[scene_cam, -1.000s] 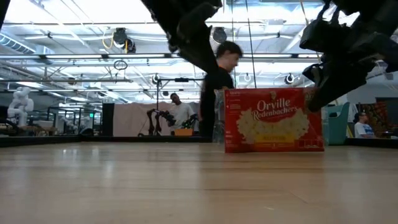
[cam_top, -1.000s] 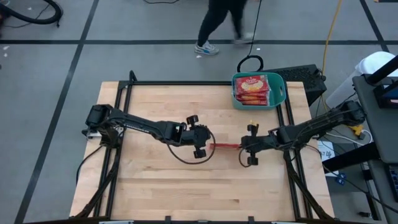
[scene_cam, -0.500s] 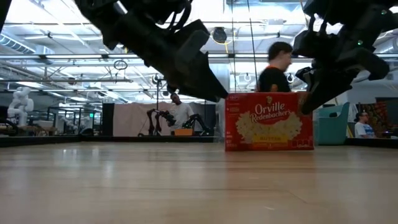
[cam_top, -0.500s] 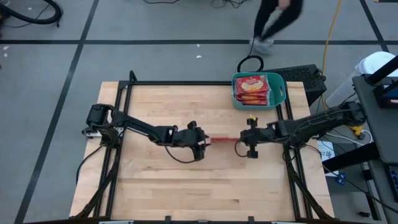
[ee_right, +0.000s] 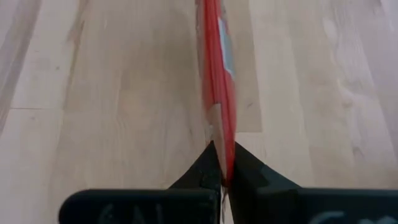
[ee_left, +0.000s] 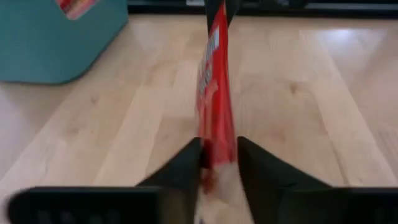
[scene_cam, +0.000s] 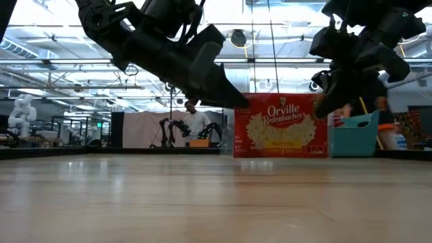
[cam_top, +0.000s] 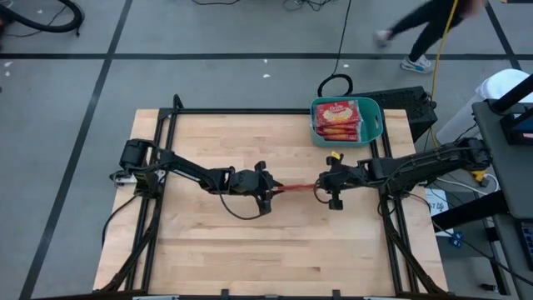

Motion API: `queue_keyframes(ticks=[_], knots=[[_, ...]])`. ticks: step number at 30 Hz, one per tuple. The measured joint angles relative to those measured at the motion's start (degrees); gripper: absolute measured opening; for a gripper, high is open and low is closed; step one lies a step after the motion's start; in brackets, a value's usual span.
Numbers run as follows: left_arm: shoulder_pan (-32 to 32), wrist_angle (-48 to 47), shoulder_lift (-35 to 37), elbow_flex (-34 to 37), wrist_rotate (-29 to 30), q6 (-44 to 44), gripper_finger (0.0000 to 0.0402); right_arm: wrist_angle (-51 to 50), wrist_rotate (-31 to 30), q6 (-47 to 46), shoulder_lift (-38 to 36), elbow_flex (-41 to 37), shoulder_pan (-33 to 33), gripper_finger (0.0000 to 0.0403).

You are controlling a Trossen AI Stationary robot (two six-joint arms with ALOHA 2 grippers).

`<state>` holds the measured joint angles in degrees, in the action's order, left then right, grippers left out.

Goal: Sort popcorn bags into baskets
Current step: Put the red popcorn bag into the blue bin

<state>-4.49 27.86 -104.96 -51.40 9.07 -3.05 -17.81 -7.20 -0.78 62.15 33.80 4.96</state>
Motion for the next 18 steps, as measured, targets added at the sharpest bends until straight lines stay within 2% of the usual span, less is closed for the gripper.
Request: queue_keyframes(ticks=[3, 5, 10, 18], knots=[[-0.02, -0.67, 0.05, -0.1, -0.06, 0.38, 0.004, -0.01, 0.08, 0.0, 0.01, 0.0, -0.24, 0.0004], [-0.02, -0.94, 0.03, -0.08, -0.05, 1.07, 0.0012, 0.08, 0.04, -0.02, 0.02, 0.0, -0.27, 0.0015], [0.09, -2.02, 0.03, -0.06, 0.22, 1.43, 0.0009, 1.7, 0.02, -1.59, 0.02, 0.0, -0.4, 0.0064], [0.09, -2.51, 0.03, -0.06, 0.41, 1.94, 0.0007, 12.91, 1.46, -4.77, 0.0, -4.31, 0.43, 0.0147]])
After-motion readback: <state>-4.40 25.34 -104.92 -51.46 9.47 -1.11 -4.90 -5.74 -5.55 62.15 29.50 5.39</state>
